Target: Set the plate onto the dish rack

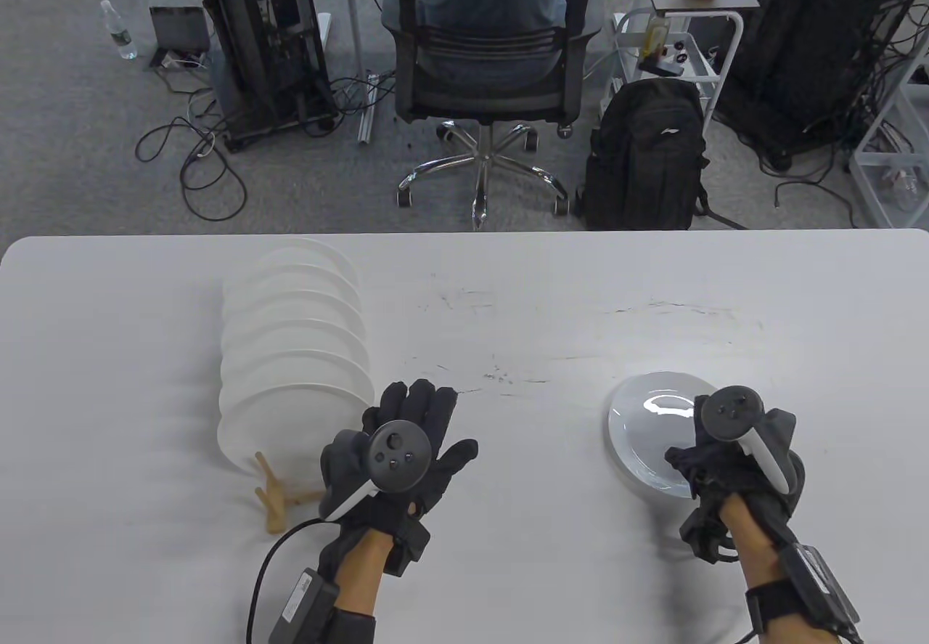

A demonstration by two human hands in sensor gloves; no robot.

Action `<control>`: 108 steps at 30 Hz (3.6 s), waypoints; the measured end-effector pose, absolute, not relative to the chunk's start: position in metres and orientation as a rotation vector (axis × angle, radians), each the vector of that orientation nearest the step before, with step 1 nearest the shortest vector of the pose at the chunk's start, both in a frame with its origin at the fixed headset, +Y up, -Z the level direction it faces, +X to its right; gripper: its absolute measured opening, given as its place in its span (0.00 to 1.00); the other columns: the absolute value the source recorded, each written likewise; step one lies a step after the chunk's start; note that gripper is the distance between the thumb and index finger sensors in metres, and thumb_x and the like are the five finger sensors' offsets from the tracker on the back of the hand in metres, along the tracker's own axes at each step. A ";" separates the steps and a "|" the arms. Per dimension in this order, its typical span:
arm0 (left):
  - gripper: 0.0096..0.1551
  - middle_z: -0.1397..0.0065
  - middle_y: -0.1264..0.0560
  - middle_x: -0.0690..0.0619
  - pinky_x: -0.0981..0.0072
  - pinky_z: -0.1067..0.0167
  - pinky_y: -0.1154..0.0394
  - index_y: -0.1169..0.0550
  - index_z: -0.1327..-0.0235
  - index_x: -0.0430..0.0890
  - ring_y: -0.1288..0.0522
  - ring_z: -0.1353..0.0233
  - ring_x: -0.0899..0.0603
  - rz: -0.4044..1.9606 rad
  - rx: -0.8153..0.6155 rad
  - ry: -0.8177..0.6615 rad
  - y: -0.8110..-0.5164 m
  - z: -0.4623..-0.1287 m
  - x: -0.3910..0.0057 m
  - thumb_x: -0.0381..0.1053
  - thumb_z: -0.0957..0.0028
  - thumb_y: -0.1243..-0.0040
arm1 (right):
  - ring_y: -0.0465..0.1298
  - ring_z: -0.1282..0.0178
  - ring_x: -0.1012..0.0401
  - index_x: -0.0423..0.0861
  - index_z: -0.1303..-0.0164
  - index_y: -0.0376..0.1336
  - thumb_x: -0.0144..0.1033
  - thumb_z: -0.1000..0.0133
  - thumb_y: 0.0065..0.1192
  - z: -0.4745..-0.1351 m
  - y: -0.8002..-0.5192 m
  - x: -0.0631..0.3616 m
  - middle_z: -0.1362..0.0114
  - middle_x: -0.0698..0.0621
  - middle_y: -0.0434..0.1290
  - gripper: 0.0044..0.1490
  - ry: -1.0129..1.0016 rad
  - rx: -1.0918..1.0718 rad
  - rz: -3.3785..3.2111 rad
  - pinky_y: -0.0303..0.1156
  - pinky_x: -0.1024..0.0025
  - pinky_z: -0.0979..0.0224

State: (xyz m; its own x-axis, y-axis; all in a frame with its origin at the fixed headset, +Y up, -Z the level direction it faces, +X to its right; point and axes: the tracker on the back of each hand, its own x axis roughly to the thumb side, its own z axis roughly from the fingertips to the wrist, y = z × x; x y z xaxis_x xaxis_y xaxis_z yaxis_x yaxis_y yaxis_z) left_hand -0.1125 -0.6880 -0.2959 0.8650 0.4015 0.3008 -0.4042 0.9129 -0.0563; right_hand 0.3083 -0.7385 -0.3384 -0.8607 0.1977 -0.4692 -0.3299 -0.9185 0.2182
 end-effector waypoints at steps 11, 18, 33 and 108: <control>0.47 0.13 0.46 0.39 0.23 0.29 0.48 0.40 0.16 0.48 0.50 0.17 0.20 0.432 -0.015 -0.325 -0.689 -0.296 -0.111 0.69 0.46 0.51 | 0.82 0.61 0.58 0.28 0.24 0.43 0.35 0.52 0.69 -0.341 -0.756 0.352 0.39 0.43 0.69 0.55 0.410 -0.891 2.489 0.81 0.59 0.55; 0.46 0.13 0.46 0.39 0.23 0.29 0.47 0.40 0.16 0.48 0.50 0.17 0.20 0.443 -0.016 -0.336 -0.689 -0.296 -0.110 0.68 0.45 0.51 | 0.86 0.66 0.54 0.37 0.32 0.56 0.33 0.46 0.61 -0.326 -0.707 0.362 0.43 0.47 0.70 0.33 0.100 -0.696 2.228 0.84 0.63 0.63; 0.57 0.20 0.37 0.33 0.38 0.36 0.27 0.49 0.17 0.36 0.24 0.29 0.28 1.338 -0.487 -0.492 -0.715 -0.298 -0.076 0.71 0.44 0.49 | 0.83 0.55 0.47 0.39 0.29 0.51 0.29 0.45 0.58 -0.297 -0.657 0.251 0.39 0.47 0.66 0.34 0.080 0.140 1.667 0.80 0.53 0.51; 0.55 0.11 0.49 0.40 0.18 0.30 0.52 0.48 0.12 0.52 0.54 0.15 0.19 0.329 0.036 -0.268 -0.675 -0.307 -0.082 0.78 0.48 0.53 | 0.17 0.25 0.34 0.45 0.19 0.31 0.44 0.43 0.61 -0.323 -0.716 0.259 0.15 0.40 0.26 0.56 0.614 -0.084 2.617 0.18 0.26 0.32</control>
State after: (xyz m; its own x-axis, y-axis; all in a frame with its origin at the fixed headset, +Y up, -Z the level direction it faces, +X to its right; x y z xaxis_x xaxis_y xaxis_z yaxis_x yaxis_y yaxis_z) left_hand -0.0818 -0.6750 -0.3073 0.9111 0.3147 0.2662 -0.3243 0.9459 -0.0083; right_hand 0.2591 -0.7164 -0.3231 -0.8977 0.4115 -0.1572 -0.4385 -0.8007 0.4081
